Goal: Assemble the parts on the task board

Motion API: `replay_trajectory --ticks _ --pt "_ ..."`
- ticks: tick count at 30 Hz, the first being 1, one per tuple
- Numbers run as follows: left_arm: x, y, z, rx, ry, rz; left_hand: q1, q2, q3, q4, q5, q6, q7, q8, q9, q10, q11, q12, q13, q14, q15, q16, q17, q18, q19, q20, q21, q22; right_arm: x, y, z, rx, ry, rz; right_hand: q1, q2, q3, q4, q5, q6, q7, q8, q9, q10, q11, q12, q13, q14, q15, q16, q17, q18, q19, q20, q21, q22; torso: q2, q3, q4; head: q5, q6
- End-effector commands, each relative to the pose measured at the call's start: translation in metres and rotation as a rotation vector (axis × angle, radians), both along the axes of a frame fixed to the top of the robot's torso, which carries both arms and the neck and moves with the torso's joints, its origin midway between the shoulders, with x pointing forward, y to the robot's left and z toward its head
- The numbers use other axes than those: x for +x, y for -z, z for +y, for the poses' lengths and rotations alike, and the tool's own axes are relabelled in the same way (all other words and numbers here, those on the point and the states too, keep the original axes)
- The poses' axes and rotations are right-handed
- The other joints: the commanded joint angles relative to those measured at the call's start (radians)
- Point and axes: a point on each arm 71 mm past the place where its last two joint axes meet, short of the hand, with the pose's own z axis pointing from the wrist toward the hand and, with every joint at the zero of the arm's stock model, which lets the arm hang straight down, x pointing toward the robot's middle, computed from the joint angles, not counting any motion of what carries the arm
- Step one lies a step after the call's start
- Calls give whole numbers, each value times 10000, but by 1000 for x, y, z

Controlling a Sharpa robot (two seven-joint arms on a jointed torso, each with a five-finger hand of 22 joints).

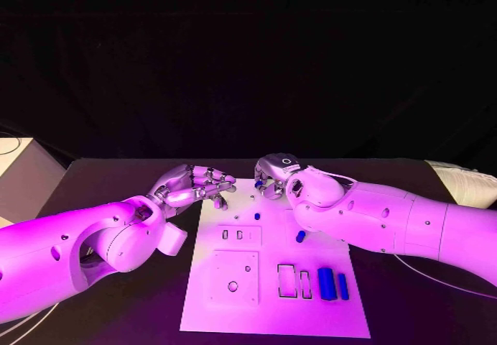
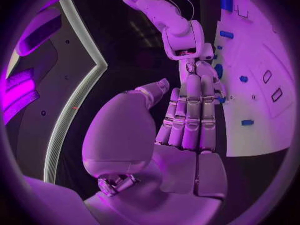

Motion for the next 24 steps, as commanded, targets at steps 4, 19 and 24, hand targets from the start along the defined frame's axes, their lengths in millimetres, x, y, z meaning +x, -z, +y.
replay_trajectory --ticks 4,19,24 --pt "-1 -2 -3 -142 302 3 -80 -3 62 -6 18 -81 1 57 16 -24 27 -51 10 -67 2 34 14 33 -52 -1 33 12 1 2 2 -145 -81 105 -40 18 -9 47 34 -39 -44 30 1 117 -68 26 17 89 -64 -51 -10 -39 34 1 5 -3 2 -8 -3 12 -1" --pt "-1 -2 -4 -141 314 1 -93 -7 65 -9 18 -90 4 56 20 -30 31 -55 11 -77 5 38 18 33 -65 2 43 18 2 5 5 -160 -154 193 -154 -150 50 75 2 -333 72 -78 43 -165 34 -60 -32 -5 13 -213 -266 -2 -90 54 -129 -162 6 -15 -14 46 -30" --pt "-1 -2 -4 -140 316 1 -93 -7 65 -9 18 -90 4 56 20 -30 31 -55 11 -77 5 38 18 33 -65 2 43 18 3 6 5 -148 -168 227 -270 -345 101 119 -38 -646 220 -247 29 -528 173 -61 -106 -34 125 -239 -345 60 -276 150 -350 -438 8 -7 -18 50 -42"
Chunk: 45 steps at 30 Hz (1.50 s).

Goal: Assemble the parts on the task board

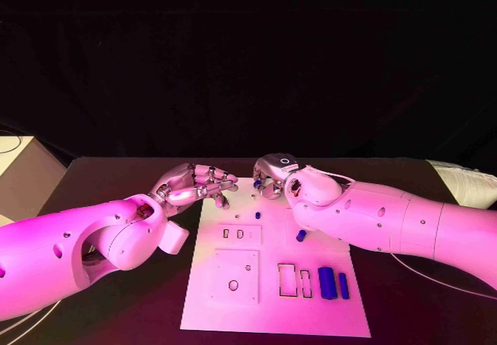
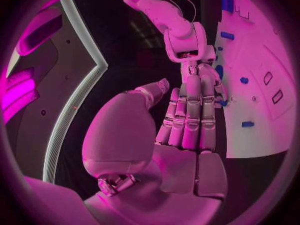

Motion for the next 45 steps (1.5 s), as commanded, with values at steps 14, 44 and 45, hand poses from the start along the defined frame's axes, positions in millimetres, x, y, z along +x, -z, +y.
replay_trajectory --ticks 14,44,45 --pt "0 -1 -3 -91 277 37 -57 65 142 -95 16 -47 -9 106 59 84 0 9 59 -86 -16 94 41 41 -117 0 134 74 1 1 -4 226 -129 2 -107 -590 -1272 274 -205 -937 389 -649 -170 -1465 439 118 -273 -526 430 -865 -1278 408 -1060 302 -1455 -1661 -5 12 -16 23 -24" --pt "9 3 9 103 -553 145 67 983 334 -1020 14 518 -463 1157 983 973 -436 374 349 324 -386 120 133 31 -368 -339 1237 747 -31 -45 -117 3263 -346 -379 660 -318 -928 427 96 -314 146 -500 -92 -569 147 798 -178 -131 172 -80 -412 190 -359 120 -749 -577 -203 162 -317 -226 162" --pt "9 3 9 84 -575 169 48 973 332 -1025 13 493 -446 1144 984 943 -420 351 341 316 -374 110 134 28 -386 -332 1242 751 -31 -45 -121 3189 -263 -240 632 -358 -913 439 91 -314 140 -505 -91 -517 136 813 -169 -96 162 -7 -314 164 -292 110 -654 -455 -206 168 -328 -245 191"
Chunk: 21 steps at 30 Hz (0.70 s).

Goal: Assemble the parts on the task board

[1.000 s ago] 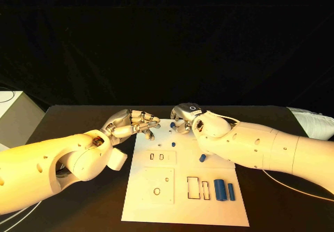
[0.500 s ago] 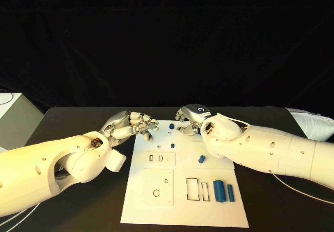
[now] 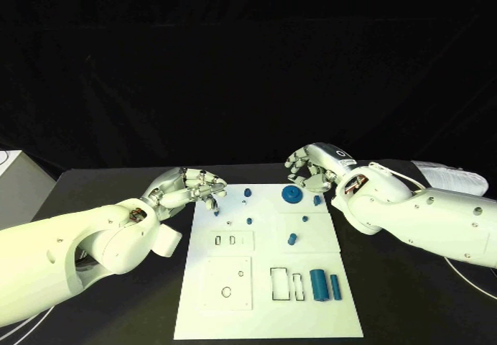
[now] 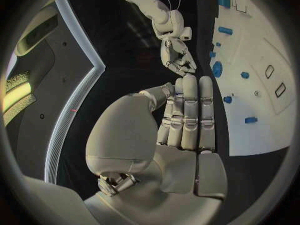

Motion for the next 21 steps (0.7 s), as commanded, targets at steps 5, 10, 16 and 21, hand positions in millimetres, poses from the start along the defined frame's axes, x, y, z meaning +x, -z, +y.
replay_trajectory --ticks 5,10,16,21 --pt "2 0 0 -206 -190 159 -343 -141 -9 -48 13 -531 292 -353 -6 -532 246 -307 -109 -207 281 -161 5 4 -314 133 13 3 -1 2 -17 -176 83 951 -215 -323 29 139 -134 -38 29 -35 -6 150 21 25 33 104 -1 97 69 -141 101 -11 93 131 -49 83 -130 -91 19" --pt "2 0 0 -244 -170 188 -452 -209 -8 -29 10 -600 335 -430 -27 -618 295 -343 -114 -314 330 -214 7 7 -410 192 -31 -22 4 8 -23 -777 435 1472 -400 -511 -134 271 -226 -183 79 -140 -36 102 70 -27 36 71 37 51 -23 -122 33 14 7 51 -47 76 -126 -125 0" --pt "2 0 -1 -276 -112 206 -527 -267 -14 -12 9 -641 358 -477 -39 -664 318 -360 -114 -361 354 -238 10 13 -458 227 -65 -45 9 14 -21 -1519 774 1769 -391 -598 -567 388 -262 -391 17 -292 -75 658 -35 322 262 88 -19 133 70 -126 57 -1 47 146 -15 67 -81 -149 -33" --pt "2 1 -2 -286 -97 206 -583 -329 -25 -1 9 -681 380 -518 -52 -704 338 -374 -115 -377 369 -242 17 20 -477 250 -86 -63 12 18 -16 -1877 900 1875 127 -370 -1965 713 -187 -573 -74 -443 -72 860 -173 1132 1157 161 -142 352 346 -173 176 -131 185 408 10 85 -51 -138 -53"
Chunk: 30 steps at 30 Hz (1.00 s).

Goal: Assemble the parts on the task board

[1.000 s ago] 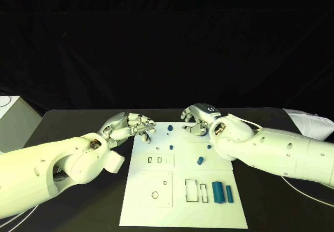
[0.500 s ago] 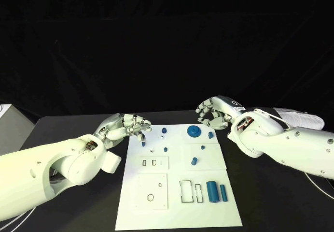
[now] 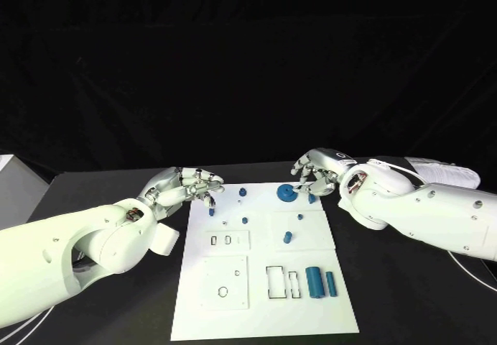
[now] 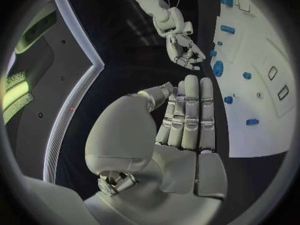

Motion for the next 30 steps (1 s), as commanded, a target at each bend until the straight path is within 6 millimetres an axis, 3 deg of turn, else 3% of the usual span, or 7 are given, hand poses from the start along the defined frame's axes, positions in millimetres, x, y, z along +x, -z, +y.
replay_trajectory --ticks 1,4,5,6,10,16,30 --pt "0 -1 -2 -126 100 2 -144 -71 -26 4 9 -94 -2 -76 -21 -98 41 -44 -14 -94 13 -44 22 20 -87 3 -56 -20 2 5 1 -782 277 317 370 116 -645 201 49 -96 -6 -69 14 157 -166 475 524 15 -66 85 59 -174 29 -58 7 59 38 20 27 9 -7" --pt "0 -1 -2 -132 115 -3 -210 -129 -42 31 10 -120 14 -106 -30 -124 57 -50 -12 -99 28 -43 29 24 -96 23 -77 -38 4 6 3 -869 333 326 613 188 -1053 375 86 -134 -30 -97 26 103 -196 946 1012 28 -99 119 97 -179 37 -81 4 96 60 35 35 18 -3" --pt "0 -1 -2 -132 118 -3 -241 -156 -47 45 10 -128 18 -117 -33 -131 62 -50 -10 -100 33 -41 33 26 -99 33 -88 -48 4 6 3 -893 346 339 1039 403 -1849 738 191 -185 -73 -104 71 -415 -321 2378 2437 87 -168 293 331 -202 101 -175 93 273 65 40 32 20 -4" --pt "0 -1 -2 -132 119 -3 -242 -156 -48 46 10 -128 19 -118 -33 -132 62 -50 -10 -101 33 -41 33 26 -99 33 -89 -49 4 6 4 -904 353 350 1284 416 -2119 1030 167 -198 -59 -77 103 -915 -242 3339 3416 156 -238 534 698 -261 159 -62 167 405 61 41 23 25 -5" --pt "0 -1 -2 -129 123 -2 -275 -189 -51 61 11 -141 24 -134 -38 -145 67 -52 -8 -102 39 -39 38 29 -101 44 -103 -62 6 8 8 -947 354 430 1644 453 -2491 1650 170 -216 -53 6 160 -504 -225 6839 6895 382 -104 1325 1977 -296 316 -88 387 764 49 47 5 39 -16" --pt "0 0 -3 -127 137 7 -330 -242 -46 91 11 -186 51 -176 -50 -189 88 -64 -8 -104 52 -35 48 36 -99 63 -131 -88 9 11 12 -1041 377 653 1599 582 -2619 1647 225 -157 -31 137 213 941 -182 10381 10679 623 -54 2117 3330 -397 559 -40 759 1266 48 49 18 58 -30" --pt "0 0 -3 -117 134 16 -335 -249 -33 96 12 -204 61 -191 -55 -209 95 -70 -9 -104 57 -32 52 39 -95 69 -140 -98 16 19 15 -1051 711 1185 1479 703 -2507 1643 353 -73 -12 227 226 1872 -151 11841 12315 916 -9 2876 4713 -565 963 3 1384 1989 63 39 17 115 -28"
